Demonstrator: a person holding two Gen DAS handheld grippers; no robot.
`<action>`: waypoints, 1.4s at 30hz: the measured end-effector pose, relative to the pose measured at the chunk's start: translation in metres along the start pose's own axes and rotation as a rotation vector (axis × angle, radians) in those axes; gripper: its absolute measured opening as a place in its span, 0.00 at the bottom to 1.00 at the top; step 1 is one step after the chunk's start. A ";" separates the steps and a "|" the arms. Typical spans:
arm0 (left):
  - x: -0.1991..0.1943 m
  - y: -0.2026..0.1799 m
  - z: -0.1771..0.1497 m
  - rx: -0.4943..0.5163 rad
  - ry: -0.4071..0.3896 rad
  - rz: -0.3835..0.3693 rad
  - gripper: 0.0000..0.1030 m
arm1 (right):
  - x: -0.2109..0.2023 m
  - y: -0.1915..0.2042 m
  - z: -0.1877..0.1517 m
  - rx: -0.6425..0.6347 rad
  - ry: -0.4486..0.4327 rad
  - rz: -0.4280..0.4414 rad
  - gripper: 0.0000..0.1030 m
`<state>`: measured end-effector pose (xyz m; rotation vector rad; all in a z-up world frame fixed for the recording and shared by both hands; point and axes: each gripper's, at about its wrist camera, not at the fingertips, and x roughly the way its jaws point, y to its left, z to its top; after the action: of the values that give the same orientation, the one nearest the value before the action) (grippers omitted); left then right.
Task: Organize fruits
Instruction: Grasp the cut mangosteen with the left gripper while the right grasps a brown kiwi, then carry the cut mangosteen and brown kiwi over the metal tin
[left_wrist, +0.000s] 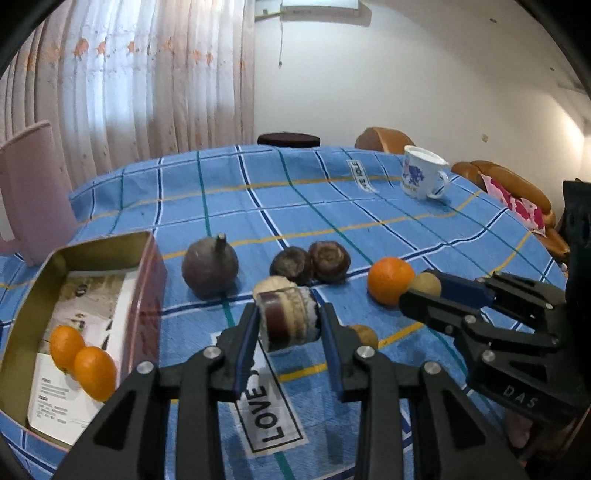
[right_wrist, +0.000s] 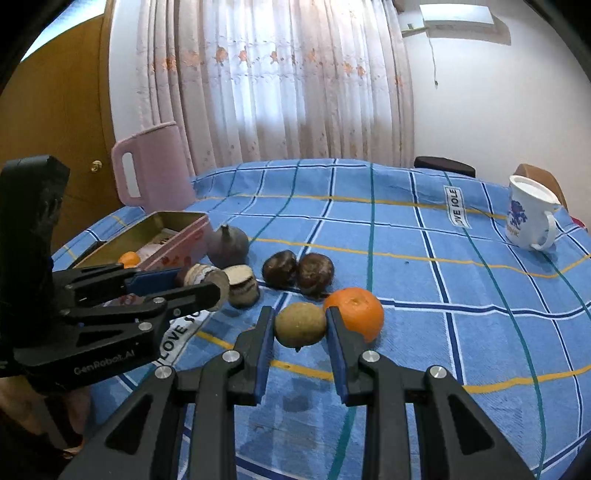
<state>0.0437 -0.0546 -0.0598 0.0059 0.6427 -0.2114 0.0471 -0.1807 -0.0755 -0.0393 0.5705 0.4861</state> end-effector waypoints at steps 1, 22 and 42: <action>-0.001 0.001 0.000 -0.001 -0.006 0.005 0.34 | -0.001 0.001 0.000 -0.002 -0.009 0.001 0.29; -0.014 0.000 -0.001 -0.002 -0.100 0.060 0.34 | -0.011 0.004 0.003 -0.005 -0.085 0.017 0.29; -0.033 0.009 0.004 0.003 -0.196 0.130 0.34 | -0.015 0.015 0.015 -0.050 -0.118 0.034 0.29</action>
<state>0.0216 -0.0395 -0.0374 0.0294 0.4451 -0.0855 0.0364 -0.1714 -0.0536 -0.0486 0.4438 0.5322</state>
